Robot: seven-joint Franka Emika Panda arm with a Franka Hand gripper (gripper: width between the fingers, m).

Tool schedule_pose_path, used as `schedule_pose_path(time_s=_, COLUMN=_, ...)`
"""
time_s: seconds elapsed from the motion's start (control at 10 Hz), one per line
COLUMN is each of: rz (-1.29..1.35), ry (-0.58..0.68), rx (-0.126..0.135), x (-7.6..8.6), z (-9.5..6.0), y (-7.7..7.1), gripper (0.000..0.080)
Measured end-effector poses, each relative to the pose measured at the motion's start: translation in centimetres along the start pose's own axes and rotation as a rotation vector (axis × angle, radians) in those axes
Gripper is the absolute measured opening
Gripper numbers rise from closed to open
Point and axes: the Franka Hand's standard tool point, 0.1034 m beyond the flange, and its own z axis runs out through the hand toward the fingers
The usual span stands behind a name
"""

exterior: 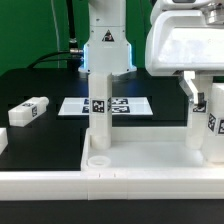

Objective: Assemble desk

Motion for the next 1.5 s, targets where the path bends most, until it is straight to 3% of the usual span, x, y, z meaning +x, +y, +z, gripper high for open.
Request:
schedule_pose_path(time_s=0.4, rz=-0.007, ry=-0.01, rx=-0.002, x=0.0, z=0.0, y=0.1, gripper=0.0649)
schedule_pose_path(time_s=0.6, rz=-0.009, ry=-0.102, rx=-0.002, x=1.3, z=-1.8, y=0.7, gripper=0.0649)
schedule_pose_path(time_s=0.7, rz=-0.01, ry=-0.101, rx=-0.001, x=1.5, z=-1.8, y=0.6, gripper=0.0649)
schedule_pose_path(time_s=1.1, rz=0.005, ry=-0.388, rx=-0.027, x=1.5, z=-1.7, y=1.6, gripper=0.0649)
schedule_pose_path(time_s=1.2, rz=0.009, ry=-0.506, rx=-0.041, x=0.9, z=-1.7, y=2.0, gripper=0.0649)
schedule_pose_path(time_s=1.3, rz=0.015, ry=-0.592, rx=-0.054, x=1.5, z=-1.7, y=2.5, gripper=0.0649)
schedule_pose_path(time_s=1.4, rz=0.02, ry=-0.57, rx=-0.057, x=2.4, z=-1.1, y=2.4, gripper=0.0649)
schedule_pose_path(time_s=1.5, rz=0.037, ry=-0.567, rx=-0.059, x=2.1, z=-0.9, y=1.8, gripper=0.0649)
